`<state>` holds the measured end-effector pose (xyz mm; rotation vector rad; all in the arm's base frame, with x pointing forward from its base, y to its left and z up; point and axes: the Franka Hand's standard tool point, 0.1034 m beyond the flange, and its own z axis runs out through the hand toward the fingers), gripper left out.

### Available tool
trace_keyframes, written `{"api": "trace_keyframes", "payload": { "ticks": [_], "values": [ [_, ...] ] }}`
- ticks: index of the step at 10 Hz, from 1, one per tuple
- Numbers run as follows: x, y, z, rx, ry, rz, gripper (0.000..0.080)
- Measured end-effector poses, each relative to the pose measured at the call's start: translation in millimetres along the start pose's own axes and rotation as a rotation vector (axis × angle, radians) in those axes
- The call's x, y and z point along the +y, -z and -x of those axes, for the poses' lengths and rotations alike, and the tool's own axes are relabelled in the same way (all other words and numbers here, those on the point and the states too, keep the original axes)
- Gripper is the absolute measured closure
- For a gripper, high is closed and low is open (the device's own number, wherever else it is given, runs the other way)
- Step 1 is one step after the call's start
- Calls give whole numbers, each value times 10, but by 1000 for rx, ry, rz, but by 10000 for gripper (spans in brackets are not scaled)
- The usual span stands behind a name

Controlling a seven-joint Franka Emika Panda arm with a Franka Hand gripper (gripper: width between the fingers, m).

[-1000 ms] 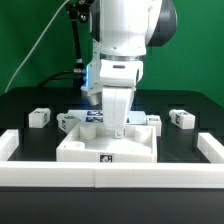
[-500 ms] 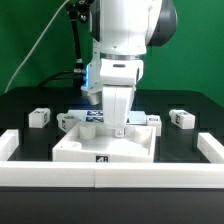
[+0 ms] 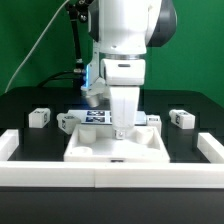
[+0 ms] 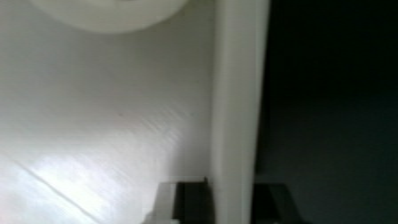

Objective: Assemble one leg

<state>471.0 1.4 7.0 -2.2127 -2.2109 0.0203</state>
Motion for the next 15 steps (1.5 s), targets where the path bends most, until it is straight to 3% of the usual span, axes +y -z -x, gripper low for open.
{"api": "trace_keyframes", "payload": {
  "ticks": [4, 5, 9, 12, 13, 14, 15],
  "values": [
    [-1, -2, 20, 0, -5, 0, 739],
    [13, -3, -31, 1, -2, 1, 739],
    [191, -11, -530, 31, 71, 22, 739],
    [195, -10, -721, 39, 51, 22, 739],
    [192, -12, -717, 38, 52, 21, 739],
    [194, -12, -710, 38, 50, 21, 652],
    [194, -12, -708, 38, 50, 21, 652]
  ]
}}
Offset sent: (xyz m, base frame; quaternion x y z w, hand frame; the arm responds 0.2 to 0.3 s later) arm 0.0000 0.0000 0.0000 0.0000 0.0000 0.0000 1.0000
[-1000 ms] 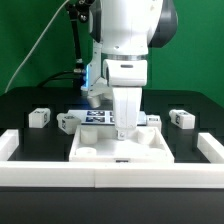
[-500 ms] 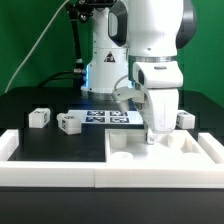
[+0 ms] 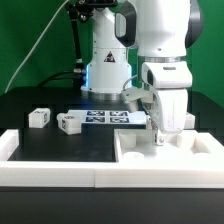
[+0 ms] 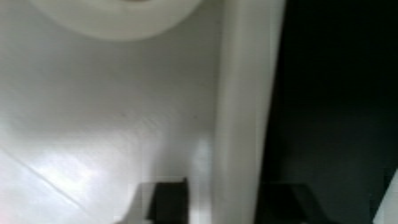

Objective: Assemble one leg

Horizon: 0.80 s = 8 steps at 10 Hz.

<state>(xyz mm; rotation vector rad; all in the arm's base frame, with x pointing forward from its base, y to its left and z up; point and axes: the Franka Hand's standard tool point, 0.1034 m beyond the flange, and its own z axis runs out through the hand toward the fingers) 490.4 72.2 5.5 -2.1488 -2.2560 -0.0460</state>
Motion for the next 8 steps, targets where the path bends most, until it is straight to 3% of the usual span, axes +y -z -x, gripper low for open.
{"api": "trace_keyframes", "payload": {
  "ticks": [1, 2, 3, 4, 5, 8],
  "values": [
    [0, 0, 3, 0, 0, 0, 464],
    [0, 0, 4, 0, -1, 0, 464],
    [0, -1, 5, 0, -1, 0, 259],
    [0, -1, 8, 0, -1, 0, 259],
    [0, -1, 9, 0, -2, 0, 168],
    [1, -1, 11, 0, -2, 0, 151]
  ]
}}
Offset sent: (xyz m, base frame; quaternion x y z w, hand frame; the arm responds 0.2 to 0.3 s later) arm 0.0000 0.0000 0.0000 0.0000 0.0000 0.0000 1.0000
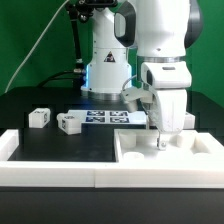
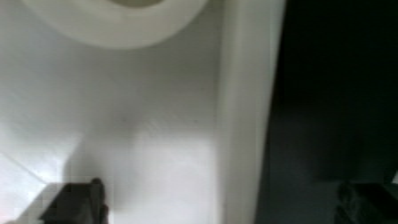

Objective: Assemble one leg

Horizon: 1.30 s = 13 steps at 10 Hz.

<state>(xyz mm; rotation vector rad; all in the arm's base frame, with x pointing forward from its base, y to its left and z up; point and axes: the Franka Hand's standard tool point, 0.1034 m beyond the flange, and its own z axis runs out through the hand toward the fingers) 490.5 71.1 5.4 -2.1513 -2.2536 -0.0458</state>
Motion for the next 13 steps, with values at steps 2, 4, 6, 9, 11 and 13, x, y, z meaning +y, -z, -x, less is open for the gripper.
{"api": "trace_keyframes", "payload": {
  "ticks": [2, 4, 6, 9, 11, 13],
  "values": [
    [17, 89, -7, -5, -16, 7, 151],
    [-89, 390, -74, -20, -60, 33, 151],
    [-216, 630, -86, -27, -93, 65, 151],
    [-270, 639, -87, -18, -166, 81, 151],
    [-275, 635, -91, -10, -335, 81, 151],
    [-460, 634, -131, 46, -702, 111, 151]
  ]
}}
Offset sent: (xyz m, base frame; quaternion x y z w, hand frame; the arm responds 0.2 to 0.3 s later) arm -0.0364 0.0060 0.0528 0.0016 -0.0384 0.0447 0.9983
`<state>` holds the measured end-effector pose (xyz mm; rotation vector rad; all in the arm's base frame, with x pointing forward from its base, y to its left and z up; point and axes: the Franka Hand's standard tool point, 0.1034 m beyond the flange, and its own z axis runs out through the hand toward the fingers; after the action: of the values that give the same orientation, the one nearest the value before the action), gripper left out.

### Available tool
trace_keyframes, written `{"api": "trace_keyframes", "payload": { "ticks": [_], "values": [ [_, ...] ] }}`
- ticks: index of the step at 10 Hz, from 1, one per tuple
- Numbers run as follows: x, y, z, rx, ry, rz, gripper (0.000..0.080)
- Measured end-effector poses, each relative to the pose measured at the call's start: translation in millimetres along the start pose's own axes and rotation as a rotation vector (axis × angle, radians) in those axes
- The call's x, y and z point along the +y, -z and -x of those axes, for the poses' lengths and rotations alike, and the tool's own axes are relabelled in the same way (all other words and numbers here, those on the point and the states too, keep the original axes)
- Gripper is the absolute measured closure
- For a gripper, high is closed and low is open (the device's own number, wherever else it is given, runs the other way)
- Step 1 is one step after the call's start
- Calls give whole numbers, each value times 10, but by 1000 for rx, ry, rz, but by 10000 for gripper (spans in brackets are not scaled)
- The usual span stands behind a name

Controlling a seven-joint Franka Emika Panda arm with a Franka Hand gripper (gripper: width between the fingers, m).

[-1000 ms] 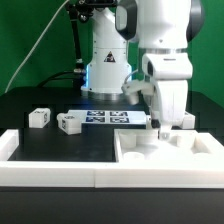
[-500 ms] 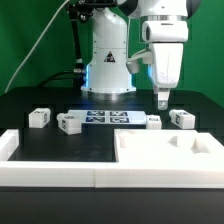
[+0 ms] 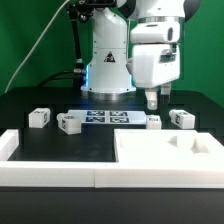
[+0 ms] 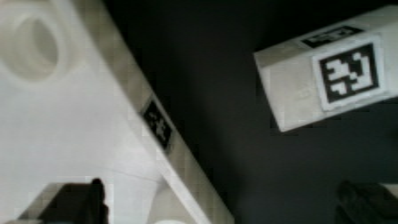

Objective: Assemble one leg

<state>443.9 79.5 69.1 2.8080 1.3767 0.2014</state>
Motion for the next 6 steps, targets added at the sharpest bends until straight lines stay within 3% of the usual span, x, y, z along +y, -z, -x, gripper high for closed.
{"api": "trace_keyframes", "payload": {
  "ticks": [2, 6],
  "values": [
    [-396, -137, 31, 13, -299, -21, 151],
    [-729, -158, -248, 23, -637, -43, 151]
  ]
}}
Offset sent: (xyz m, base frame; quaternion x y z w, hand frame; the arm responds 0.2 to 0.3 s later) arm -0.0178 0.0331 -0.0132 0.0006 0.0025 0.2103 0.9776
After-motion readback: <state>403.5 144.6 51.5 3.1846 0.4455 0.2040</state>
